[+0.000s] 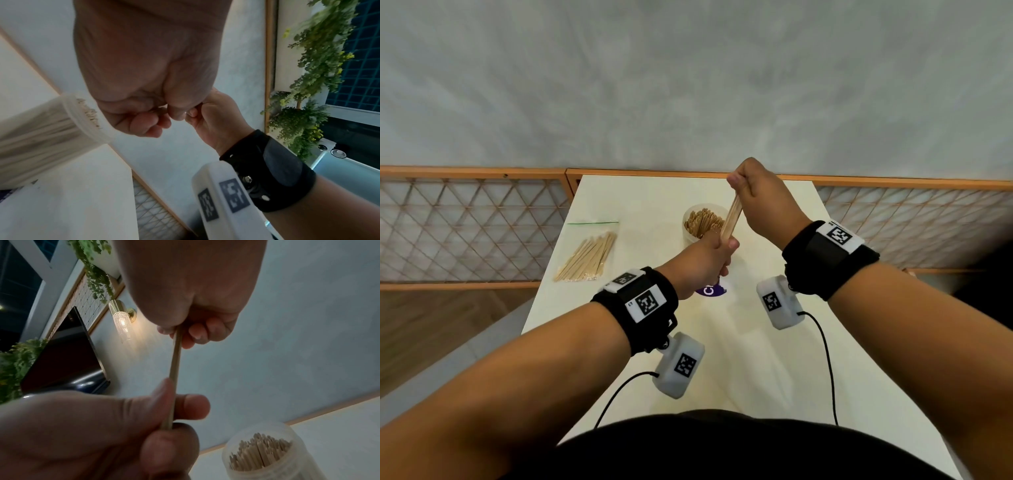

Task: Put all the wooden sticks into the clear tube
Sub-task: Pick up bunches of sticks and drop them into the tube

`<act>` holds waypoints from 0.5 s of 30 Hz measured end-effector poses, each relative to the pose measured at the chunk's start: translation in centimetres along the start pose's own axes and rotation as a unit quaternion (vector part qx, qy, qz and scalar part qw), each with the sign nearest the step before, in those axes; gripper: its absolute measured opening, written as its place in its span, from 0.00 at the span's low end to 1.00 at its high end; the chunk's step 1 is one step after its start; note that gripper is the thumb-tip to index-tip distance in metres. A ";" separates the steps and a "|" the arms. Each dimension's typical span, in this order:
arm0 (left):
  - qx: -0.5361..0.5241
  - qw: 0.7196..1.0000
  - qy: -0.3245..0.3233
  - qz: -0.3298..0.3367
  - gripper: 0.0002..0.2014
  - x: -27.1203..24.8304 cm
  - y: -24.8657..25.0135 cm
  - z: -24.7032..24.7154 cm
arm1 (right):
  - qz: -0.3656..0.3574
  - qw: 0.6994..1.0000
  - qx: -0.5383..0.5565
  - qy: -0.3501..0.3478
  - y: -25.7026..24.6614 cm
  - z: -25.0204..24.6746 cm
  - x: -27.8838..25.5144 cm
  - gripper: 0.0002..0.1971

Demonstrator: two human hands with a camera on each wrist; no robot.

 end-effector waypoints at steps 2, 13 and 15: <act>-0.001 1.000 0.005 0.003 0.09 0.3 -0.3 -0.2 | 0.005 1.000 -0.005 -0.020 0.1 0.3 0.3 0.11; -0.071 0.994 -0.076 -0.018 0.13 1.8 -1.5 -1.8 | 0.129 0.951 0.167 -0.228 1.5 -1.2 3.0 0.06; -0.079 0.995 -0.052 -0.018 0.14 2.2 -1.6 -1.7 | 0.139 0.949 0.168 -0.229 1.6 -1.0 3.3 0.05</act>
Point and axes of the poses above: each hand's wrist, its own x-axis towards the middle knuckle, its own z-axis out of the palm, y = z × x, the point moved 2 cm from there along x, towards the middle knuckle, and after that the axes turned 8 degrees about y, right-handed, at the moved point
